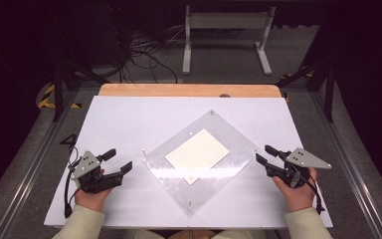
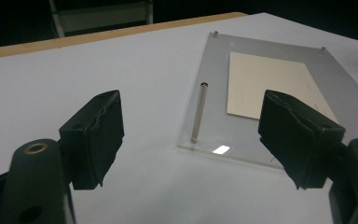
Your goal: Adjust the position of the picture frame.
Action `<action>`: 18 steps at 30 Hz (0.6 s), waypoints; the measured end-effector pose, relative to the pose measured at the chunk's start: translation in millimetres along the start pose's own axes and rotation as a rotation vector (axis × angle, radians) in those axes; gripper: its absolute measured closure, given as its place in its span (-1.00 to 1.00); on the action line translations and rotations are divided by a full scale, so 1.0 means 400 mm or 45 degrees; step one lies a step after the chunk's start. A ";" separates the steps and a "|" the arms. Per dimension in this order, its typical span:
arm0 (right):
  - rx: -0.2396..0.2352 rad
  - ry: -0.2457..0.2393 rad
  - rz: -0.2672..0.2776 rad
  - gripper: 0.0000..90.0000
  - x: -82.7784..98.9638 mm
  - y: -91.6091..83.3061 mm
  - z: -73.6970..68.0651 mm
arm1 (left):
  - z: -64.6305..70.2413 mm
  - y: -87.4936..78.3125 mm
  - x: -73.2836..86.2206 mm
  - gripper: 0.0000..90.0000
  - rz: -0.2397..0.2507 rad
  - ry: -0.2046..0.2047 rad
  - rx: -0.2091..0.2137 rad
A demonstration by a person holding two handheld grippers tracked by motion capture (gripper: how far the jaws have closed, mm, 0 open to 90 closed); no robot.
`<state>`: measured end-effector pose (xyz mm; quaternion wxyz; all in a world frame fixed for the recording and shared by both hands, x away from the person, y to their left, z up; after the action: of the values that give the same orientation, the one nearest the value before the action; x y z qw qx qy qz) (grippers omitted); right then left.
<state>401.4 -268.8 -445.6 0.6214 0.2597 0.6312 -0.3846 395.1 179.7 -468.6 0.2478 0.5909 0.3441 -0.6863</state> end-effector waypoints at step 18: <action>-0.005 0.013 -0.017 0.13 0.008 -0.002 0.003 | 0.162 0.042 -0.037 -0.49 -0.002 0.000 0.262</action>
<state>401.0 -270.7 -448.4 0.6162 0.2563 0.6368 -0.3861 368.9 118.6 -452.7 0.1853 0.6128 0.2724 -0.7183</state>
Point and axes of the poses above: each handheld gripper's, and its own axes: y roughly forward along the jaws, x roughly out of its underside, z roughly to its right, the point moved 9 cm from there along y, roughly forward along the jaws, and after that the axes turned 9 degrees about z, right-handed, at the moved point
